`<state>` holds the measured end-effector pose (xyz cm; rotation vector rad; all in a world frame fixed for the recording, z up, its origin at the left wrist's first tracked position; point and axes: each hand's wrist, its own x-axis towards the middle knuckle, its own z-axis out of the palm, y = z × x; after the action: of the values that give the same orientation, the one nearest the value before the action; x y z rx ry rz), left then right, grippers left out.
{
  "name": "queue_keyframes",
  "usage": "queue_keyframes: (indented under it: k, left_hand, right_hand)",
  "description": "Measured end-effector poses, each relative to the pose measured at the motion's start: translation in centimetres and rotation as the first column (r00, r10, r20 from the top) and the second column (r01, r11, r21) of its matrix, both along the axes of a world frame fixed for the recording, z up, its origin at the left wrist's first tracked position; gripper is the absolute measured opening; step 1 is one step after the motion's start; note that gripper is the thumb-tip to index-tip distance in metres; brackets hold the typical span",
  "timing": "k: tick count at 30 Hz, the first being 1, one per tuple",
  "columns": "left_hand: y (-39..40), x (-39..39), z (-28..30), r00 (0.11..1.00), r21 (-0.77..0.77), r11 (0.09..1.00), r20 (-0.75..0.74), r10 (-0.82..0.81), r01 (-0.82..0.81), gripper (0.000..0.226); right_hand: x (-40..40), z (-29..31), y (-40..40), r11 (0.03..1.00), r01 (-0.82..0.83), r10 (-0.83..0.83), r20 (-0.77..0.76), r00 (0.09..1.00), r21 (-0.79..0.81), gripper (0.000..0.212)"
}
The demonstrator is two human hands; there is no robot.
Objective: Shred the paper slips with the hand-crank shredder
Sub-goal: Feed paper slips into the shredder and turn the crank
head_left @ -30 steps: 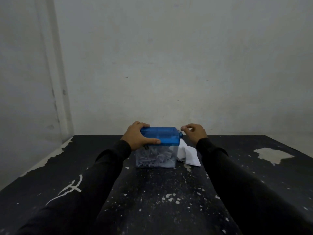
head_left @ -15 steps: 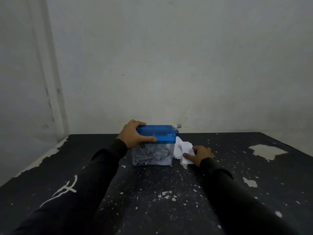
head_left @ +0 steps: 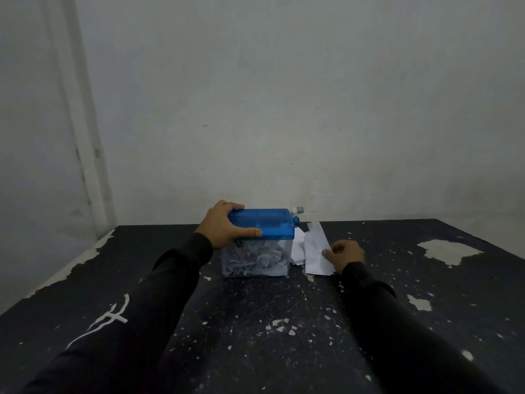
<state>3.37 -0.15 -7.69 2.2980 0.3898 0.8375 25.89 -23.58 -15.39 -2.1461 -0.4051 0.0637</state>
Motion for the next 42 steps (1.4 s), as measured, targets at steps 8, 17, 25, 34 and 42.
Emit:
queue_keyframes:
  k: [8, 17, 25, 34, 42]
  left_hand:
    - [-0.1, -0.1, 0.0, 1.000, 0.011, 1.000, -0.019, 0.005, -0.005, 0.099]
    - [-0.1, -0.6, 1.1, 0.988, 0.064, 0.998, -0.151, -0.013, 0.023, 0.117]
    - [-2.7, 0.0, 2.6, 0.976, 0.008, 0.986, 0.139, -0.168, 0.169, 0.029]
    - [-1.2, 0.2, 3.0, 0.969, -0.051, 0.998, 0.245, -0.025, 0.038, 0.020]
    - [0.3, 0.1, 2.3, 0.935, 0.022, 0.998, 0.351, 0.050, -0.061, 0.021]
  right_hand:
    - [-0.9, 1.2, -0.6, 0.980, -0.010, -0.004, 0.070, 0.998, 0.201, 0.028]
    - [-5.3, 8.6, -0.4, 0.789, -0.214, 0.003, 0.345, 0.939, 0.576, 0.025]
    - [-8.1, 11.0, 5.6, 0.805, -0.482, 0.335, 0.405, 0.851, 0.347, 0.025]
    - [-8.8, 10.7, 7.3, 0.818, -0.501, 0.280, 0.566, 0.775, 0.281, 0.032]
    - [-6.5, 6.3, 5.1, 0.910, -0.410, 0.329, 0.480, 0.813, 0.071, 0.099]
